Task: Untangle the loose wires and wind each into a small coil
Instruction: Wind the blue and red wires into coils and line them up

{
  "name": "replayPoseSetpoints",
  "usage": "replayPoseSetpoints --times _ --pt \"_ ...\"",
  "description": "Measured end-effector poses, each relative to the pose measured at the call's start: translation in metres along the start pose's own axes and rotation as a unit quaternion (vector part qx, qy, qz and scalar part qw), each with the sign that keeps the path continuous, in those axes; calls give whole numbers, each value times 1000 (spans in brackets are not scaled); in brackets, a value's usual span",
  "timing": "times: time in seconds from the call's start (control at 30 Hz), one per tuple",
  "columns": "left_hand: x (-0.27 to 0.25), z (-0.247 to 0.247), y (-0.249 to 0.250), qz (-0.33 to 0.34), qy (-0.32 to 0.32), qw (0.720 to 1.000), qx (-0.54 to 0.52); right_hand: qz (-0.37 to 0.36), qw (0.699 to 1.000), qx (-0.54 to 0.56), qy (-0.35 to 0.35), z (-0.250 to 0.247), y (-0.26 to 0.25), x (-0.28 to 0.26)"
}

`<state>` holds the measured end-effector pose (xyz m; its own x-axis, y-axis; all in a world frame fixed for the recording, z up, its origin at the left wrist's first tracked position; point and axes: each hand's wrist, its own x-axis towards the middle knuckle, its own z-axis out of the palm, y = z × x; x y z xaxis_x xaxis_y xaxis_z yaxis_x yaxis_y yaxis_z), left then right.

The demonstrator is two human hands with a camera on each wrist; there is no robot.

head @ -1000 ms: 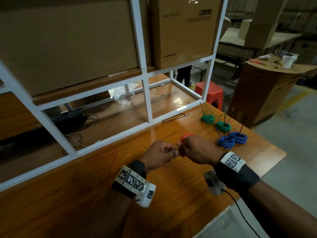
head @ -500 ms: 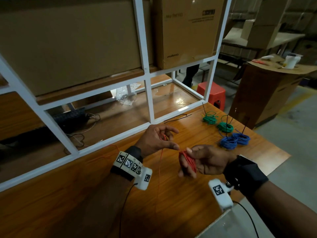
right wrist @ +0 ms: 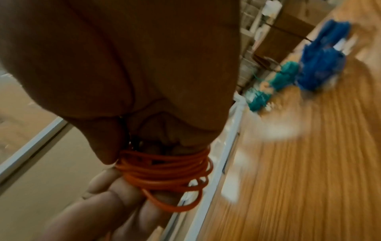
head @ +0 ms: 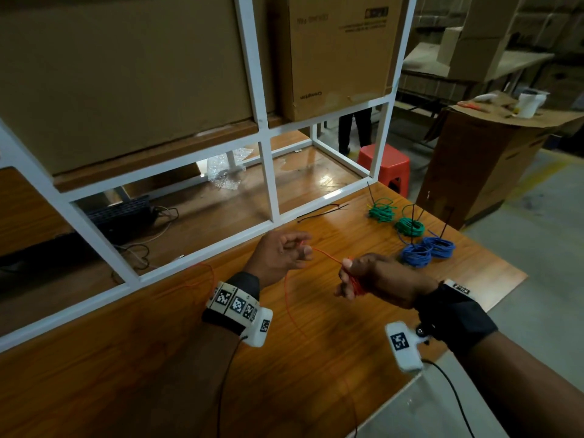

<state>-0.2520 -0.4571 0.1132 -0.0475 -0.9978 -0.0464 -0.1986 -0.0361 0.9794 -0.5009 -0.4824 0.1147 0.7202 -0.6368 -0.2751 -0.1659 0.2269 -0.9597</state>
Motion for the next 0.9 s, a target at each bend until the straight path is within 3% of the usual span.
replayPoseSetpoints --times 0.1,0.2,0.3,0.37,0.43,0.53,0.63,0.7,0.8,0.83,0.9 --pt "-2 -1 -2 -20 3 990 -139 -15 991 -128 29 5 -10 -4" --pt "-2 -1 -2 -38 65 966 -249 -4 990 -139 18 4 -10 -6" --pt "2 4 6 -23 102 969 -222 29 992 -91 -78 5 -5 -3" --pt "9 5 12 -3 119 983 -143 50 982 1 -181 13 -2 -2" --pt "16 2 13 4 133 989 -69 30 971 95 -216 22 -2 -4" --pt "19 -6 1 -22 162 985 -61 -25 973 197 -114 21 -9 -5" --pt "15 -9 -12 -43 177 981 -64 -41 983 180 15 6 -9 -5" --pt "15 -8 -13 -32 187 980 -57 -20 988 154 -19 7 -6 -8" --pt "21 -9 -8 0 183 982 -35 12 985 94 -141 20 -7 -14" --pt "23 -10 -7 5 181 983 -31 8 986 74 -147 21 -9 -15" --pt "27 -13 -6 9 194 980 -40 -11 996 17 -90 19 -17 -13"
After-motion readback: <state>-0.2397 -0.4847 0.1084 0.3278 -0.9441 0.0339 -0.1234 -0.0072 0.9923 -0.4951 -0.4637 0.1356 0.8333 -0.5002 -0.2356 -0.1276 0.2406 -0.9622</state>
